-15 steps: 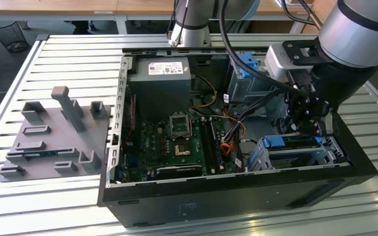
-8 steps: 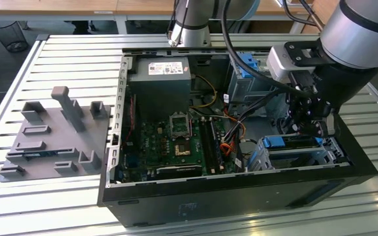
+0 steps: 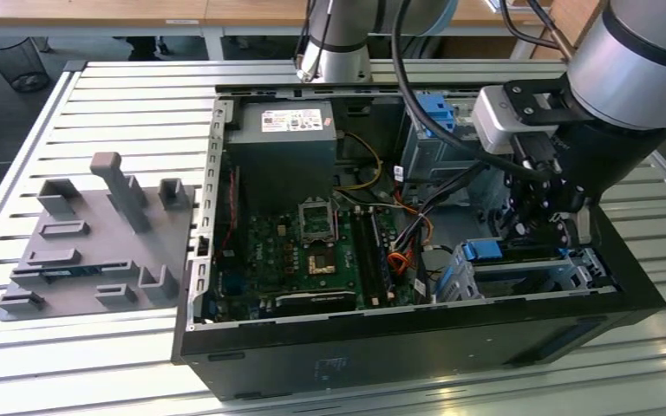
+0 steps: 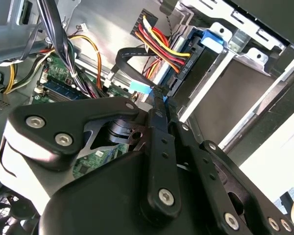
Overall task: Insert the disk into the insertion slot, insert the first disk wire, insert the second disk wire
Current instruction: 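Insert the second disk wire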
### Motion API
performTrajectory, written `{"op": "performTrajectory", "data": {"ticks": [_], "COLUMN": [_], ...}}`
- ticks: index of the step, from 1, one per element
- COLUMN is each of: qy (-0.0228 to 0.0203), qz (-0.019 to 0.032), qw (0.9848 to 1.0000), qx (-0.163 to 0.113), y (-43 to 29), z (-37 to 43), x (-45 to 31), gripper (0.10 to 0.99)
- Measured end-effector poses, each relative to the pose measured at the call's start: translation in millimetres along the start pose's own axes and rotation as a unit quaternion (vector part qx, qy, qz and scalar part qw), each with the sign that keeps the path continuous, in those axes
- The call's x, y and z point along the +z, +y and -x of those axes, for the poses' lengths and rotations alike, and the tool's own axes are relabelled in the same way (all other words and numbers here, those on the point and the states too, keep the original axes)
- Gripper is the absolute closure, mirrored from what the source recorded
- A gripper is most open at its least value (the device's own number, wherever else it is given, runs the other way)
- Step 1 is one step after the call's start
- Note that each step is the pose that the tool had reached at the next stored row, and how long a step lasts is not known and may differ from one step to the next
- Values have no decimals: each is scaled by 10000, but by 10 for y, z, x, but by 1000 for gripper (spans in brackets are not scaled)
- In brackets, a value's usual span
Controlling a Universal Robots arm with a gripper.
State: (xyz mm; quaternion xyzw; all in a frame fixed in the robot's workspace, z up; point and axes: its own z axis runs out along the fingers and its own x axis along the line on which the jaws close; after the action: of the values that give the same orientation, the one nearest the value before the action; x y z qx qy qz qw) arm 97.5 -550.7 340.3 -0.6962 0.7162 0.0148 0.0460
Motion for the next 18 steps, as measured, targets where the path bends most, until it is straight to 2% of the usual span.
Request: {"op": "performTrajectory", "data": {"ticks": [18], "qy": [0], "qz": [0], "qw": [10000], "qx": [0], "y": [-35], "z": [-61], "x": [15], "gripper": [937]}}
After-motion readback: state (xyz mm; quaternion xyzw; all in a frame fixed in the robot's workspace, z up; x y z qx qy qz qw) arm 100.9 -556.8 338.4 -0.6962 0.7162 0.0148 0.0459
